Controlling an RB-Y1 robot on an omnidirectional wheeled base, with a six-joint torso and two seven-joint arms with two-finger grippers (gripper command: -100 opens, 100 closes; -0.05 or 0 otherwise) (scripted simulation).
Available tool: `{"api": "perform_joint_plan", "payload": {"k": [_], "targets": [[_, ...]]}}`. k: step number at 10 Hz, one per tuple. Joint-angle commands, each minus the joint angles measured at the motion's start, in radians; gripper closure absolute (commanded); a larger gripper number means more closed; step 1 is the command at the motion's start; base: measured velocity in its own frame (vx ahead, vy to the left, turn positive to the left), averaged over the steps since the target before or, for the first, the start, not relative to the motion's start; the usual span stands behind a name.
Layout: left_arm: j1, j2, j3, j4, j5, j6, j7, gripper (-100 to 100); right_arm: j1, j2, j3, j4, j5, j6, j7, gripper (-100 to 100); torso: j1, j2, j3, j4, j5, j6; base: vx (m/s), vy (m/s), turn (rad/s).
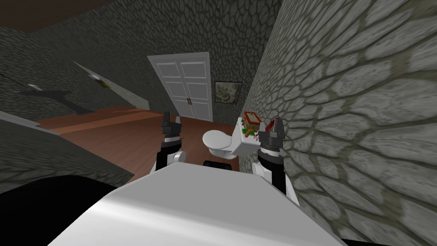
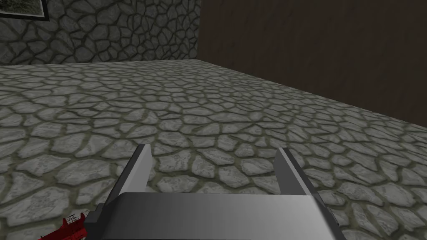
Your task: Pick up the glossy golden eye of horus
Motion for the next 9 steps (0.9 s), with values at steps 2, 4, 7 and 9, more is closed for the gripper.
{"api": "perform_joint_plan", "payload": {"k": [2, 4, 7, 9], "targets": [[0.0, 0.0, 0.0, 0.0, 0.0, 0.0, 0.0, 0, -0.006, -0.042, 0.016, 0.016, -0.074, -0.002, -0.033, -100, 0.0, 0.0, 0.0, 0.0, 0.0, 0.0, -0.011, -0.008, -0.001], [0.0, 0.0, 0.0, 0.0, 0.0, 0.0, 0.0, 0, -0.012, -0.062, 0.032, 0.032, -0.135, -0.004, -0.067, -100, -0.001, 0.001, 0.001, 0.0, 0.0, 0.0, -0.014, -0.013, 0.002], [0.0, 0.0, 0.0, 0.0, 0.0, 0.0, 0.0, 0, -0.015, -0.071, 0.043, 0.041, -0.201, -0.005, -0.087, -100, -0.001, 0.0, 0.0, 0.0, 0.0, 0.0, -0.006, -0.009, 0.001], [0.0, 0.0, 0.0, 0.0, 0.0, 0.0, 0.0, 0, -0.018, -0.078, 0.055, 0.052, -0.254, -0.007, -0.11, -100, -0.001, 0.0, 0.0, 0.0, 0.0, 0.0, -0.007, -0.009, 0.002]]}}
